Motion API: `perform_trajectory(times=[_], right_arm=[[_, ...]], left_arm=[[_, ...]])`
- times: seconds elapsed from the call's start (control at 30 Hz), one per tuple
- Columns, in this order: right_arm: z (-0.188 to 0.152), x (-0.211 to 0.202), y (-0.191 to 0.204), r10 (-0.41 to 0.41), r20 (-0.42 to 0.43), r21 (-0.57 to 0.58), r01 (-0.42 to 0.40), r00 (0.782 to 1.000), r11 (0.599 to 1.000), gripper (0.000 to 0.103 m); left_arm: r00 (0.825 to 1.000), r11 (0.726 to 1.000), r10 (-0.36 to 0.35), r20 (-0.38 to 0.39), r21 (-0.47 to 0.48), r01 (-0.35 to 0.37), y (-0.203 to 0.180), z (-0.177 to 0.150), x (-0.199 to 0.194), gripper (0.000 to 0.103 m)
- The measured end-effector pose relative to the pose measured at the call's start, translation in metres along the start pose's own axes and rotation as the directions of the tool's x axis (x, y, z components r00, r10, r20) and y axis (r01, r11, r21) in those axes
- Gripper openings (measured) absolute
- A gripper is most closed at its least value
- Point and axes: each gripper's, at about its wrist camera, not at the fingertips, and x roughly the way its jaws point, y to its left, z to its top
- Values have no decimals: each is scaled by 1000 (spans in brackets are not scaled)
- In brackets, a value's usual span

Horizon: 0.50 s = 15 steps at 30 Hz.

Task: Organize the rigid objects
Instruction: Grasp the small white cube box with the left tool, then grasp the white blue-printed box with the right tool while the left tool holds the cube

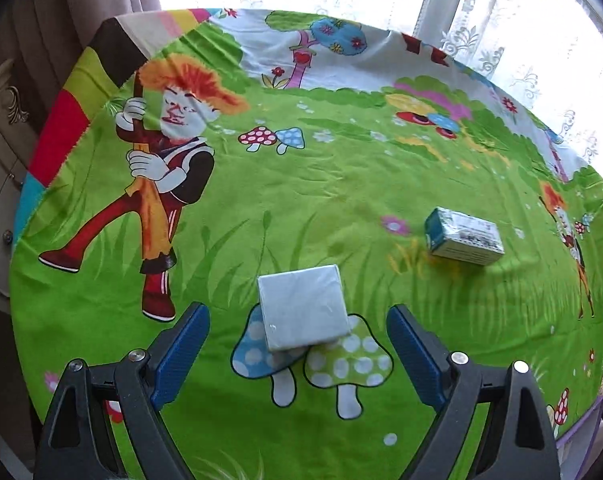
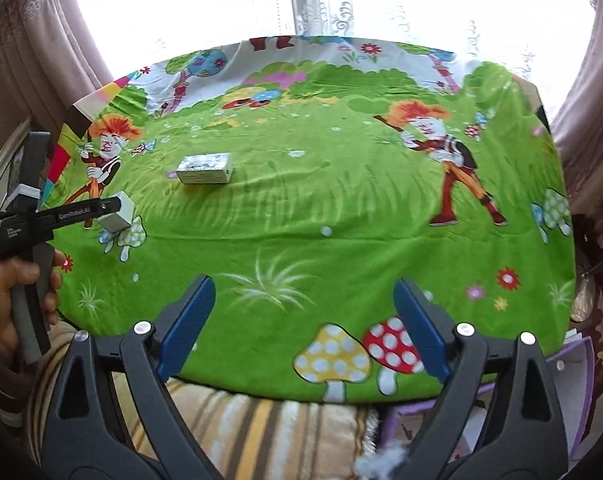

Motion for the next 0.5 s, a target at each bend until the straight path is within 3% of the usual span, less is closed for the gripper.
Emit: perform_trajectory(times=[0.03,0.07,0.1,0.13,0.2,0.5], right_arm=[[9,11,11,7,-7,-9,-7,1000,1000,95],[18,23,22,15,-17,-16,-15,1000,1000,95],[26,34,33,27,-24,-24,-27,999,999,95],[34,45,43,34,-31,-31,-35,999,999,96],[48,71,61,32,-52,-40,-34,998,999,97],[80,159,114,29,-115,-43,-34,993,999,97]], left_arm=[[1000,1000,11,-19,4,-10,1,4,10,90],[999,1000,17,-29,5,-17,2,5,17,80],[999,1000,18,-41,10,-17,3,6,23,64],[999,999,27,-35,23,-26,3,6,26,62],[1000,998,26,-13,51,-26,2,5,25,47],[998,998,-57,30,21,56,17,4,15,46]])
